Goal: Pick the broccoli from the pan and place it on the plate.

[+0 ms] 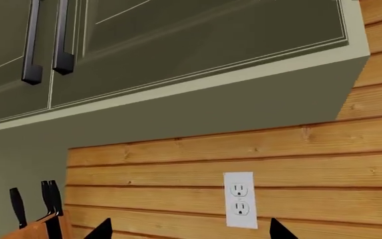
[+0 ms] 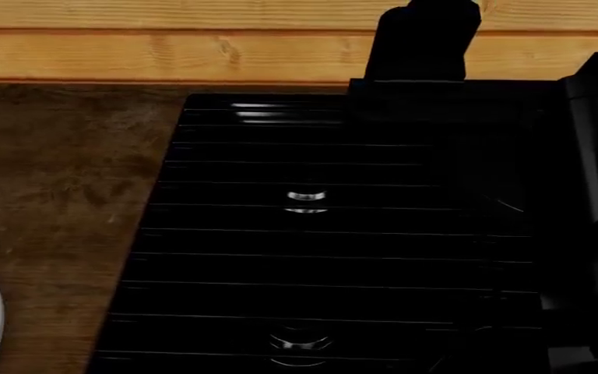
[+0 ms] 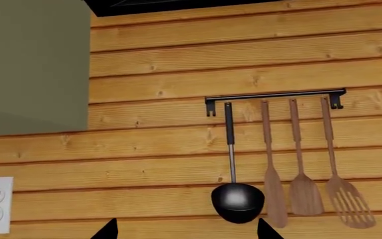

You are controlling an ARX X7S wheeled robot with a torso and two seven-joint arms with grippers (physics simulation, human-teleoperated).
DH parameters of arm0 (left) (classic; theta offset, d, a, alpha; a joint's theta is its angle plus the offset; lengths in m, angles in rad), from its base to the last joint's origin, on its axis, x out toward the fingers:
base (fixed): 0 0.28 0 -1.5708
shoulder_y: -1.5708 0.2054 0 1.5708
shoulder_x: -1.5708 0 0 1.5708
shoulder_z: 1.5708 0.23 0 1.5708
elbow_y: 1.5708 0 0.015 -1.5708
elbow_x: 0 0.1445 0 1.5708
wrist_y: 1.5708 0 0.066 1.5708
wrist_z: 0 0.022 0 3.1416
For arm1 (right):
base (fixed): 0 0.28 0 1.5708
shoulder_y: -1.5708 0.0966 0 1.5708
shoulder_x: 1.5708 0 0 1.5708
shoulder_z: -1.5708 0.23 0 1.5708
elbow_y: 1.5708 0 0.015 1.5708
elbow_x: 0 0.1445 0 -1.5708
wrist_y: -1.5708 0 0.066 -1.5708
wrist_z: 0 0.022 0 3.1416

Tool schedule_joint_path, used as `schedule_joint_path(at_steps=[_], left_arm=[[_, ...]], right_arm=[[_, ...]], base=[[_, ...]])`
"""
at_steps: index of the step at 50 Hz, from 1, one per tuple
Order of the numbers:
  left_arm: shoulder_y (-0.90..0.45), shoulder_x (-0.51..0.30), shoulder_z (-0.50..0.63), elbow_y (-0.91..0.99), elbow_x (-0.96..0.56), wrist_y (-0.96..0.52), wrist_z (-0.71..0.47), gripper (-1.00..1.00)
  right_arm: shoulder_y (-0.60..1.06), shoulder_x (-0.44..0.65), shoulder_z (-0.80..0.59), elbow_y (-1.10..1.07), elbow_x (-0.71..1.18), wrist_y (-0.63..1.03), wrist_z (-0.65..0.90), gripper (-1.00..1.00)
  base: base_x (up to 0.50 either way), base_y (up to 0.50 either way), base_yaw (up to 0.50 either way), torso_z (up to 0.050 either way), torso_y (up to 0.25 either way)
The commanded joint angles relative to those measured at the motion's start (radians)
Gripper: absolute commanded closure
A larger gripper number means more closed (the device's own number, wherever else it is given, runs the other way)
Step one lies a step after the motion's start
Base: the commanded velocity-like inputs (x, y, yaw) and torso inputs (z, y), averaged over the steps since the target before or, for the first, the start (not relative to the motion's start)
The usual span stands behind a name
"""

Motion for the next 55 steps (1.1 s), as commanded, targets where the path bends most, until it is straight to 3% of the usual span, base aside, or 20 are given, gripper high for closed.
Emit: schedule_joint_path(at_steps=[1, 8, 14, 15, 22, 38, 55], left_arm=[[0.015, -0.006, -0.010, 0.004, 0.003, 0.005, 0.003, -1.00], [0.030, -0.005, -0.023, 0.011, 0.017, 0.014, 0.027, -1.00], [0.047, 0.006, -0.038, 0.024, 0.054, 0.030, 0.076, -1.00], [0.058, 0.012, -0.049, 0.035, 0.075, 0.043, 0.125, -1.00], [0.090, 0.007, -0.087, 0.050, 0.068, 0.074, 0.153, -1.00], [0.049, 0.006, -0.046, 0.052, 0.064, 0.075, 0.153, -1.00], [0.036, -0.002, -0.027, 0.060, 0.077, 0.081, 0.145, -1.00]], right_arm=[[0.004, 0.003, -0.011, -0.004, 0.002, -0.005, 0.000, -1.00], [-0.008, 0.000, -0.016, 0.001, -0.025, -0.012, -0.023, -1.00], [-0.025, 0.003, -0.008, 0.003, -0.037, -0.024, -0.037, -1.00], [-0.028, 0.004, -0.007, 0.002, -0.035, -0.025, -0.038, -1.00], [-0.032, 0.006, -0.007, 0.001, -0.036, -0.031, -0.041, -1.00], [-0.042, 0.016, 0.000, -0.004, -0.033, -0.047, -0.044, -1.00], [-0.043, 0.022, -0.002, 0.008, -0.019, -0.057, -0.037, -1.00]], base=[[0.00, 0.41, 0.00, 0.000, 0.000], [0.00, 0.41, 0.00, 0.000, 0.000], [0.00, 0.00, 0.00, 0.000, 0.000], [0.00, 0.00, 0.00, 0.000, 0.000], [0.00, 0.00, 0.00, 0.000, 0.000], [0.00, 0.00, 0.00, 0.000, -0.183], [0.04, 0.00, 0.00, 0.000, 0.000]])
